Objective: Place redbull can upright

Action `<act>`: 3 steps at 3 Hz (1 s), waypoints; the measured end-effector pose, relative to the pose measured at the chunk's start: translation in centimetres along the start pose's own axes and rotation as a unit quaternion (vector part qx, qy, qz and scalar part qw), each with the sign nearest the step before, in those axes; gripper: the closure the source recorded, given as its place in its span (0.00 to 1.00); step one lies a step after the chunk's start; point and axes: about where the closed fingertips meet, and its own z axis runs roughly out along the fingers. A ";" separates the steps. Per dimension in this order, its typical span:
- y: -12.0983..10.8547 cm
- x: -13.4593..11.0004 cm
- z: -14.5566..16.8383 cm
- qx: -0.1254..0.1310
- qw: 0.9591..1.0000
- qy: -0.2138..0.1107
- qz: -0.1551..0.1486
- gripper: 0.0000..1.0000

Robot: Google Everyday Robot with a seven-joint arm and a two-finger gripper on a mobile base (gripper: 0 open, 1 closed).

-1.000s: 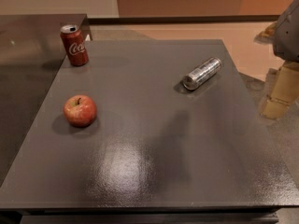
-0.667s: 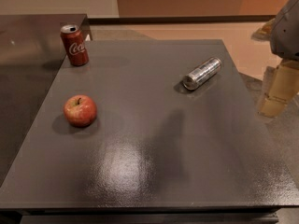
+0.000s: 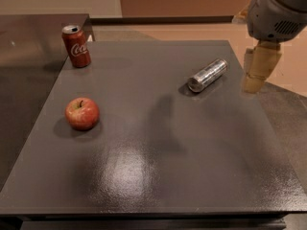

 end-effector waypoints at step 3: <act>-10.0 -2.4 7.6 -0.049 0.992 0.010 -0.120 0.00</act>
Offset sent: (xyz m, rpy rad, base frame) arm 0.1385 0.0288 -0.0351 -0.1167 0.1005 0.2625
